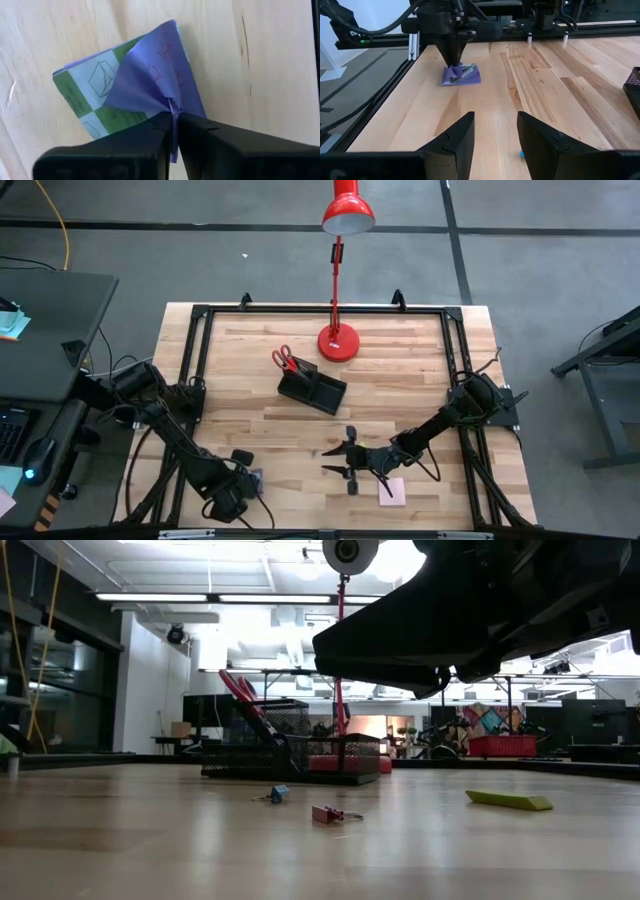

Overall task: Pick and place office supplies into organizer
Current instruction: Put the purple sticky note into the desk organizer

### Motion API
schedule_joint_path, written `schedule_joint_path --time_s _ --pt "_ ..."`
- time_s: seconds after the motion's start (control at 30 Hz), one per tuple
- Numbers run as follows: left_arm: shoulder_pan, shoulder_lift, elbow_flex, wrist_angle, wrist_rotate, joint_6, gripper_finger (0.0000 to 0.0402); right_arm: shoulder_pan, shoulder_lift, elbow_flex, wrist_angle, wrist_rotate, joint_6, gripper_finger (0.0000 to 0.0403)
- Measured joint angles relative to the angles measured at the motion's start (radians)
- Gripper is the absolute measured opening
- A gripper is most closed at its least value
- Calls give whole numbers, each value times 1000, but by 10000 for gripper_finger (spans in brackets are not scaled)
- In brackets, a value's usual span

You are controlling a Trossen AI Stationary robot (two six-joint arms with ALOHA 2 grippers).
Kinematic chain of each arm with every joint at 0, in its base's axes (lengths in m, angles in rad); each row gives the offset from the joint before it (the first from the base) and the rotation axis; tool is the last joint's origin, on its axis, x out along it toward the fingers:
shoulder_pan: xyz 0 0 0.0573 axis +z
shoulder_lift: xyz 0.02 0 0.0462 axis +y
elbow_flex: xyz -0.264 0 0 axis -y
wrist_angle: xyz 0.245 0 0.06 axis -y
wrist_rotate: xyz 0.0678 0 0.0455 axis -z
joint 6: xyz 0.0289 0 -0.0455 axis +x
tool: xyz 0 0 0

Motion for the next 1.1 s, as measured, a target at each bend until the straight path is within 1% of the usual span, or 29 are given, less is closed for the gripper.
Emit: schedule_joint_path --time_s 0.07,0.1,0.17,0.3,0.4,0.67,0.73,0.8,0.9,0.93,1.0,1.1 --pt "-1 -1 13 -21 -15 30 15 0 0 0 0 0 0 139" --pt "-1 -5 21 -34 -24 44 9 0 0 0 0 1 -1 139" --pt "0 -21 38 -73 -82 68 3 0 0 0 0 5 -1 139" --pt "5 -42 79 -163 -221 88 4 0 0 0 4 5 -2 139" --pt "24 -48 111 -254 -275 98 2 0 0 0 0 15 -2 139" --pt "130 -48 179 -350 -413 212 4 3 0 0 -4 15 21 139" --pt "156 -49 207 -395 -457 226 2 9 0 0 -11 10 52 139" --pt "176 -49 234 -436 -480 249 1 20 0 0 -33 -16 102 139" --pt "206 -49 287 -477 -547 300 2 48 0 0 -66 -60 158 139" --pt "217 -49 311 -500 -564 315 1 60 0 0 -77 -53 163 139" --pt "240 -50 358 -523 -605 342 1 85 0 0 -89 -3 174 139" --pt "279 -50 423 -535 -666 430 1 116 0 0 -113 43 174 139"
